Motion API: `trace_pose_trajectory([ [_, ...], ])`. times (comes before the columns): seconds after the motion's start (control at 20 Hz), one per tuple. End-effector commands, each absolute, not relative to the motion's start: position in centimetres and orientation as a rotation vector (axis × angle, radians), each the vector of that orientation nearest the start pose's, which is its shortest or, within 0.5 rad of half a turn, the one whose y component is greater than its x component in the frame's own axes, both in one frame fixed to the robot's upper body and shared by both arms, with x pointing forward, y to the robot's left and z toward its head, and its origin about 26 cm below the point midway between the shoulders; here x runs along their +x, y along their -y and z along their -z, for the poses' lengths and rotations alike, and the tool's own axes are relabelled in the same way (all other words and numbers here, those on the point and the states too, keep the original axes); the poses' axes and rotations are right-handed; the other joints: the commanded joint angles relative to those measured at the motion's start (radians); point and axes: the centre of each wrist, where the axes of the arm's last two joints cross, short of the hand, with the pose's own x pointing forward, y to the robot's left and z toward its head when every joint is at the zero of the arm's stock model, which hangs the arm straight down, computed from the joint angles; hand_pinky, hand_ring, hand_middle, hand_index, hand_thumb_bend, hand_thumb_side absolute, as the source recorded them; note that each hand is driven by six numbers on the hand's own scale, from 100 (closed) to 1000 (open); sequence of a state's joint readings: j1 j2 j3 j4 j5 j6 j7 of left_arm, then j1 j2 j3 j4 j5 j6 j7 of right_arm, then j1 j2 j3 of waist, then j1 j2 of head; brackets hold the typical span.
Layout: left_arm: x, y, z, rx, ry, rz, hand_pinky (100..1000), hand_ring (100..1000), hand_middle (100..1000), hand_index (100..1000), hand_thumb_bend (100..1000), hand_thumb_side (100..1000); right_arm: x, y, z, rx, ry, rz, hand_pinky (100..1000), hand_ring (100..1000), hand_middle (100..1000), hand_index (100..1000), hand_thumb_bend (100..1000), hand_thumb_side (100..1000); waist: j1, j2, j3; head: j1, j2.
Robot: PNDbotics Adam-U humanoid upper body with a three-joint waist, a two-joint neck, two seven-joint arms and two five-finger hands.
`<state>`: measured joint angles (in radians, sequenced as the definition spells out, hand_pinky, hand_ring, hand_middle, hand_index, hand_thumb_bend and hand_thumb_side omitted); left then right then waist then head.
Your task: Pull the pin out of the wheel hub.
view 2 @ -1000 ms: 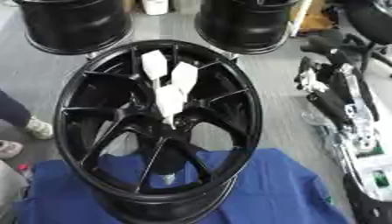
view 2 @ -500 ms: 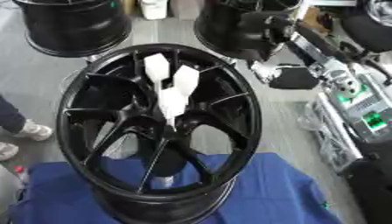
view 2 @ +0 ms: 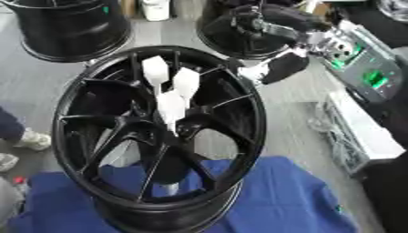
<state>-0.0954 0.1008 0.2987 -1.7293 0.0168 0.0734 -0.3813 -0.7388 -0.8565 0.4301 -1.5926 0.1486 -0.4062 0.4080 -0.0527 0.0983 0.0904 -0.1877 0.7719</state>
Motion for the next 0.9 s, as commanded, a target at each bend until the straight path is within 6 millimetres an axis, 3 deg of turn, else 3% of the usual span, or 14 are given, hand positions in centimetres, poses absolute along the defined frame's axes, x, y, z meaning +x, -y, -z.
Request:
trace_pose_trajectory([
  [0.05, 28.8, -33.1, -7.3, 0.004, 1.767, 0.205, 573, 428, 570, 764, 101, 1000, 38.9, 26.9, -26.1, 0.449, -2.532, 2.505, 428, 460, 848, 936, 123, 483, 0.005, -0.006, -0.002, -0.003, -0.002],
  [0.45, 28.9, -32.9, -7.2, -0.004, 1.780, 0.207, 573, 428, 572, 764, 100, 1000, 41.5, 25.3, -25.0, 0.357, -2.437, 2.647, 426, 460, 854, 939, 139, 475, 0.019, 0.005, 0.007, -0.006, -0.002],
  [0.9, 29.0, -32.7, -7.1, -0.012, 1.791, 0.211, 574, 429, 573, 765, 100, 1000, 42.8, 24.6, -24.5, 0.245, -2.356, 2.775, 422, 459, 854, 940, 138, 480, 0.032, 0.022, 0.018, -0.010, -0.013],
])
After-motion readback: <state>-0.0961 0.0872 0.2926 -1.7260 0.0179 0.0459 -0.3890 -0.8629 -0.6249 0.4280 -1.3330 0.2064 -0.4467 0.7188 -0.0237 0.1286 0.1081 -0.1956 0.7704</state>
